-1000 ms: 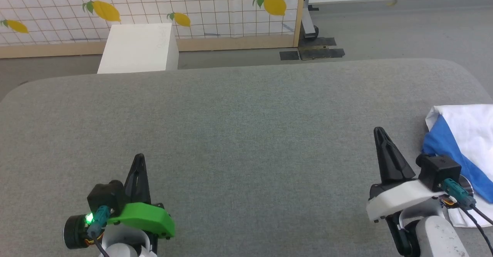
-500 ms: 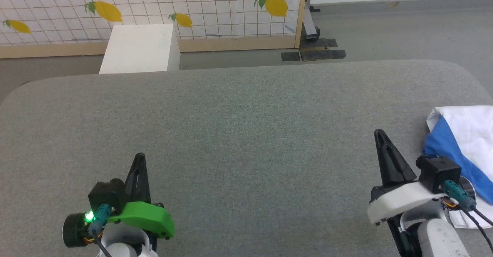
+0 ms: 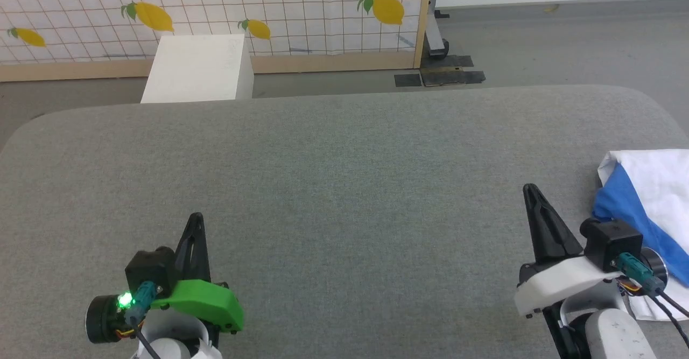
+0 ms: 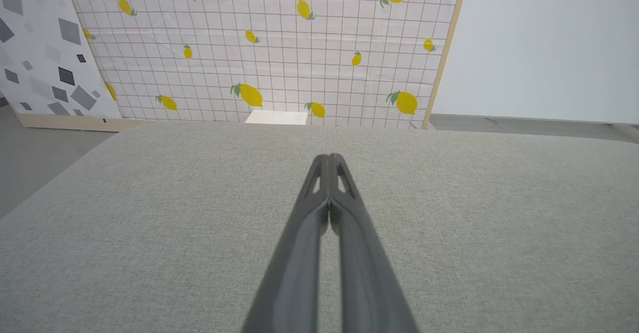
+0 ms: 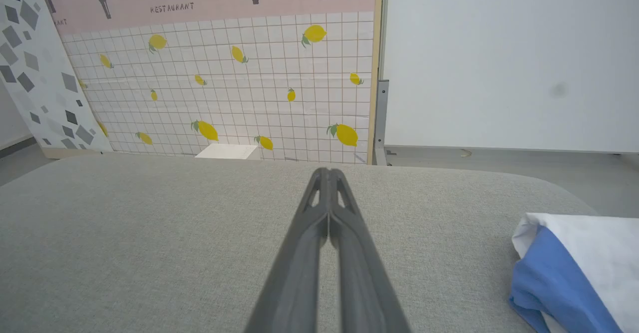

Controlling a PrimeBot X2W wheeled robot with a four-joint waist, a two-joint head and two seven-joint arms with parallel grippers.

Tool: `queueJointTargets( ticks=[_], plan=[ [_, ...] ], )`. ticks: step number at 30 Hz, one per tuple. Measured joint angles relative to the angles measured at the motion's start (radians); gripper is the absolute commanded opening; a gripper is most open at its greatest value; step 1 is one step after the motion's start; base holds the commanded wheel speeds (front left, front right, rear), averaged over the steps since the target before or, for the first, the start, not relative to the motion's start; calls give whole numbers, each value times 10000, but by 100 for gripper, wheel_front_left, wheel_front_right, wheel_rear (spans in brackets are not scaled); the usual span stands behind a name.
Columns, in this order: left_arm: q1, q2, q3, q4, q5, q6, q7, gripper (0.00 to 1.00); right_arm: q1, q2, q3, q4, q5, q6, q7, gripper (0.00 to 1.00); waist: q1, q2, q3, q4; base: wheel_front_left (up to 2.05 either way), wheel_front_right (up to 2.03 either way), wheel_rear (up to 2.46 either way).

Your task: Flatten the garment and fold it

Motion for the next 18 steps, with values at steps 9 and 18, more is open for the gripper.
queueJointTargets(
  ticks=[9, 18],
  plan=[
    [30, -12, 25, -105, 190, -31, 178, 0, 157, 0, -15, -194, -123, 0, 203, 0, 0, 0, -17, 28, 0, 0, 0],
    [90, -21, 52, -257, 351, -79, 368, 0, 265, 0, -23, -418, -278, 0, 387, 0, 0, 0, -37, 59, 0, 0, 0]
  ],
)
